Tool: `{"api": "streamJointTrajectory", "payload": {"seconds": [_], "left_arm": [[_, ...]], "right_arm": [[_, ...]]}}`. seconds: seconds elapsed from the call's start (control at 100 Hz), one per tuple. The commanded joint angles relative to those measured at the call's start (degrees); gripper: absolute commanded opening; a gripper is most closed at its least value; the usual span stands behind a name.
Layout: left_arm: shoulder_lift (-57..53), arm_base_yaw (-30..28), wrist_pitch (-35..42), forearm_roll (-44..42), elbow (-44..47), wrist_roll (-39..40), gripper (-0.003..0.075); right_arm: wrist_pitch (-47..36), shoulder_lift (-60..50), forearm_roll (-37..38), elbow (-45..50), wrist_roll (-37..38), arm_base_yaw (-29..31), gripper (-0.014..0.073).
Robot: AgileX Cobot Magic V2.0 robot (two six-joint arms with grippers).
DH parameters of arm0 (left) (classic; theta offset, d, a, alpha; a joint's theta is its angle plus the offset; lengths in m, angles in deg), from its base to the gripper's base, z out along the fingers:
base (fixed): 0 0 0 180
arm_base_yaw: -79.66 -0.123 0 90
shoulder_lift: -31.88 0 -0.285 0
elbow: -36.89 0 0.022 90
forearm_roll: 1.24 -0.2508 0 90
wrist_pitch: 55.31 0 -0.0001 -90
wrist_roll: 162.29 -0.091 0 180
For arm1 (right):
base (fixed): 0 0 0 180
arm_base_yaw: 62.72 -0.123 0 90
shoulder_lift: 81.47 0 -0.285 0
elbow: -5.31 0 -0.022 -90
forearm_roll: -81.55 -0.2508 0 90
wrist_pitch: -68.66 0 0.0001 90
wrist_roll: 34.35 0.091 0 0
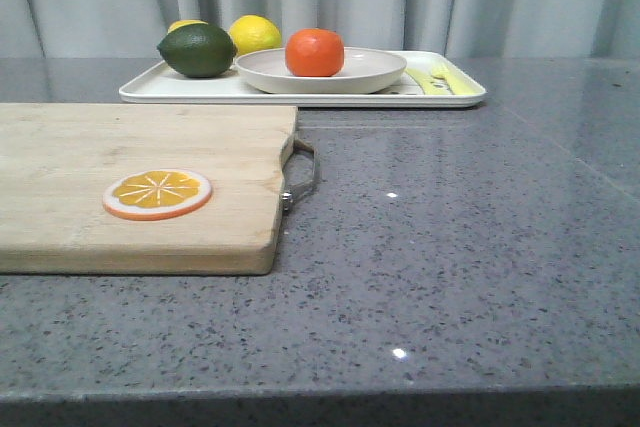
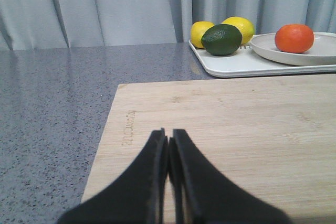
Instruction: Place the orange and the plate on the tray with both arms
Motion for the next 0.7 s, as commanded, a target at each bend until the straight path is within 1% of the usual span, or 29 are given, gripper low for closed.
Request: {"api": "streamJointTrajectory", "payload": {"seconds": [0.0,0.14,0.27,0.36,0.38,0.41,0.69], "left_arm": [[-1.8,-0.2,4.1,0.2,1.3,0.5,-0.0019],[-1.8,-0.2,4.1,0.2,1.3,0.5,-0.0019],[-1.8,-0.2,4.1,0.2,1.3,0.5,-0.0019],[-1.8,-0.2,4.1,0.2,1.3,0.5,-0.0019],[-1.8,-0.2,4.1,0.2,1.3,0.5,-0.0018],[-1.8,-0.2,4.1,0.2,1.3,0.5,-0.0019],[-1.8,-0.2,4.1,0.2,1.3,0.5,-0.0019]], "right_arm": [[-8.9,-1.3,3.0,2.3,0.9,1.6,-0.006],[-14.2,-4.8,4.5,9.0,4.2,3.7,-0.006],[-20.2,-8.2,5.1,15.2,6.1,3.9,-0.006],[-22.9,-10.4,5.1,19.2,7.4,3.9,-0.006],[-22.5,-10.9,5.1,19.4,7.7,3.9,-0.006],[-19.8,-11.4,5.2,19.2,7.7,3.9,-0.006],[-18.0,-11.4,5.3,19.2,7.7,3.9,-0.0061]]}}
